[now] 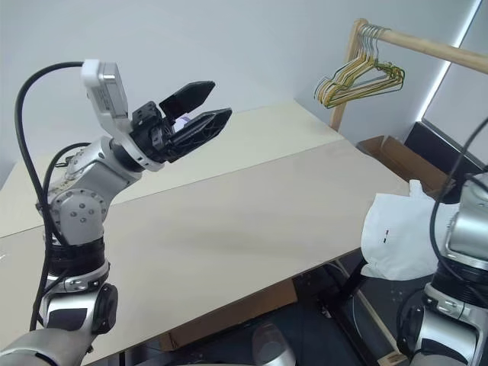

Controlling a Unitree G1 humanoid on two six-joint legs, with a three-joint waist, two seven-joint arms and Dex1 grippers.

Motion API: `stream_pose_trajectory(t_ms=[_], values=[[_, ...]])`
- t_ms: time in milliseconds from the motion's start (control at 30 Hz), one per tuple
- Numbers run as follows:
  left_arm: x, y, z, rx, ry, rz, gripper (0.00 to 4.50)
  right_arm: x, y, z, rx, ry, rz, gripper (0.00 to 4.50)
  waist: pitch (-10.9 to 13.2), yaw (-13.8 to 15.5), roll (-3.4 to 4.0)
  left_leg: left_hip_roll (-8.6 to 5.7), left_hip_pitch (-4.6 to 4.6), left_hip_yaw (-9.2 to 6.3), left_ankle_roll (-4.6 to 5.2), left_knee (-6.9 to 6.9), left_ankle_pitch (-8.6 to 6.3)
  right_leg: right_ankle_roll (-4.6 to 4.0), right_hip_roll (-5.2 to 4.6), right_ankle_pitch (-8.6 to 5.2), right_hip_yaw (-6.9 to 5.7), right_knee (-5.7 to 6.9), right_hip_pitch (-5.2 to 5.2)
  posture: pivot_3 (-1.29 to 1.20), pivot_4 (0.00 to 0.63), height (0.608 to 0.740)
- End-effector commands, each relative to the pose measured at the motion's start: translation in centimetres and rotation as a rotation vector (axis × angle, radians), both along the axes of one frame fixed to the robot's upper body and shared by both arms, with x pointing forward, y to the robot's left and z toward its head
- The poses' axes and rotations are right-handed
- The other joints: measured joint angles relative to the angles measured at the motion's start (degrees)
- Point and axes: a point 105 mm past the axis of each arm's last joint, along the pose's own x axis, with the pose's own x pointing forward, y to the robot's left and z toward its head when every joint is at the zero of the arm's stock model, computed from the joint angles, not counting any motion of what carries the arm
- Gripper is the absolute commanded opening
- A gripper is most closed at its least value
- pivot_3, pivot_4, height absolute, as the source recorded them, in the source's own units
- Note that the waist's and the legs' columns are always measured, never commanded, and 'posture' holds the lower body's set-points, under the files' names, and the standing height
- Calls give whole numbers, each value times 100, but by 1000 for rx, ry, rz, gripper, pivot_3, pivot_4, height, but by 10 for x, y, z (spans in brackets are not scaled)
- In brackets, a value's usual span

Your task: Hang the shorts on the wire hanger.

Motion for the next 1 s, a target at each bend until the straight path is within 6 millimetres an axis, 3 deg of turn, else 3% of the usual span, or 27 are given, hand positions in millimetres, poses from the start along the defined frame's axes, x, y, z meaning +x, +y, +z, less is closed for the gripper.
stream_pose_trajectory(t_ms=[33,167,200,267,400,500,600,733,1000], values=[[-1,5,-1,41,-52,71,4500,8,54,28,-315,-57,50,4465,0,31,0,0,6,0,0,0,0,-1,0,0,0,-1,3,-382,0,740],[10,19,-36,225,-55,255,4500,75,117,1,-215,142,639,4465,11,96,-19,6,30,4,-1,-2,-1,-6,6,2,6,-4,25,-322,0,740],[10,21,-40,236,-51,265,4500,83,124,-5,-186,175,703,4465,17,132,-28,8,41,3,-2,-2,-1,-7,10,2,4,-7,43,-314,0,740],[7,32,-50,249,-43,309,4500,99,156,-28,-49,312,1036,4465,23,259,-40,10,40,-9,-2,-2,-1,-8,13,3,-4,-9,40,-275,0,740],[-9,47,-71,331,-7,319,4500,91,212,-56,15,558,1605,4465,26,620,-35,8,-20,-21,3,-5,1,-14,16,7,-4,-2,-18,-208,0,740],[-24,56,-84,403,8,311,4500,76,236,-74,27,745,1886,4465,27,971,-32,9,-68,-26,34,-9,14,-65,21,29,-4,42,-114,-164,0,740],[-36,65,-100,486,43,306,4500,59,251,-89,-5,914,2107,4465,29,1319,-28,15,-91,-23,20,-17,3,-86,22,20,-15,79,-176,-137,0,740],[-54,73,-115,563,77,241,4500,43,257,-107,-68,1129,2254,4465,35,1724,-18,23,-110,-22,-26,-18,-22,-107,36,21,-15,88,-203,-125,0,740],[-59,76,-118,576,87,217,4500,39,262,-106,-92,1141,2317,4465,38,2178,-12,27,-111,-19,-50,-18,-26,-130,45,35,-17,91,-212,-138,0,740]])
